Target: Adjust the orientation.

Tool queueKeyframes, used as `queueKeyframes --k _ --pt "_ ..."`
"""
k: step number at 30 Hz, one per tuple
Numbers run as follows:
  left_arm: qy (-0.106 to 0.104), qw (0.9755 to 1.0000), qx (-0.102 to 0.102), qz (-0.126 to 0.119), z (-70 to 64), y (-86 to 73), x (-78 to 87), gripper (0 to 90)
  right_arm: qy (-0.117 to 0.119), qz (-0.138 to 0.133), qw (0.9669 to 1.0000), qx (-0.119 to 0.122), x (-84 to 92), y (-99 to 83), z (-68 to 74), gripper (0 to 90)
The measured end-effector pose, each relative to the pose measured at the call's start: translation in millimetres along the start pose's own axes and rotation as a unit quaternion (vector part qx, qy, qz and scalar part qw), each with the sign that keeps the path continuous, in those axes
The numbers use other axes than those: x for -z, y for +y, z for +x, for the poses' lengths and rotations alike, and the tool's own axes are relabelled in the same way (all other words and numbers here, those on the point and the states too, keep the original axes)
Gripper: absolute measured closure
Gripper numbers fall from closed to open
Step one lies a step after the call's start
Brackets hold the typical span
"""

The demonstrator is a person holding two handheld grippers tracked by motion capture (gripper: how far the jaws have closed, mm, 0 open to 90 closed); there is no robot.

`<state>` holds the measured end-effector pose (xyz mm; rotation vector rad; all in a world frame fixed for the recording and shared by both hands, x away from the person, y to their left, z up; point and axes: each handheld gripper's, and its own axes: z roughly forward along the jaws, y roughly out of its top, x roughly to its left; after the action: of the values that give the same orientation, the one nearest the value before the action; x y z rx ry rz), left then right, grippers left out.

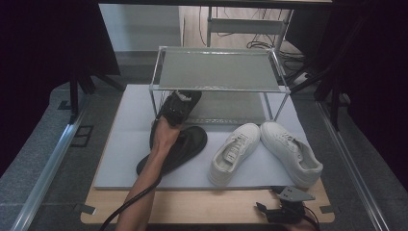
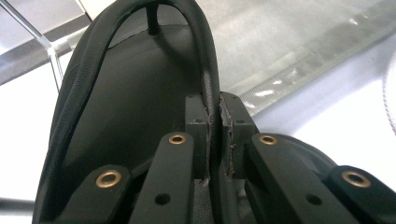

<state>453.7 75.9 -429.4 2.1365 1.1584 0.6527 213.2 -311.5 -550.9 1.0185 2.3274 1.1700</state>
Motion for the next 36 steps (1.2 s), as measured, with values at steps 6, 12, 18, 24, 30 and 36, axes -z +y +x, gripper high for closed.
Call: queueKeyframes --k 6,12,18,24,30,36 --pt "0.008 1.0 -0.001 -0.002 3.5 2.6 -11.7 83.3 0.001 0.0 1.0 -0.001 0.1 0.0 -0.1 13.5" --pt "0.012 0.9999 0.0 -0.002 7.5 3.5 -23.5 83.3 0.0 0.0 1.0 -0.001 0.2 -0.1 -0.2 13.5" --pt "0.015 0.9999 0.007 0.001 11.4 3.5 -37.1 83.3 0.001 -0.001 1.0 0.0 0.2 -0.2 -0.4 13.5" --pt "0.017 0.9998 0.003 -0.012 9.0 5.4 -40.7 83.3 0.001 -0.001 1.0 0.0 0.3 -0.2 -0.4 13.5" --pt "0.016 0.9998 -0.014 -0.002 0.2 1.1 -46.8 82.9 0.001 -0.001 1.0 0.0 0.3 -0.3 -0.3 13.4" --pt "0.018 0.9997 -0.016 0.0 -0.5 0.8 -47.7 82.5 0.001 -0.001 1.0 0.0 0.4 -0.3 -0.4 13.4"
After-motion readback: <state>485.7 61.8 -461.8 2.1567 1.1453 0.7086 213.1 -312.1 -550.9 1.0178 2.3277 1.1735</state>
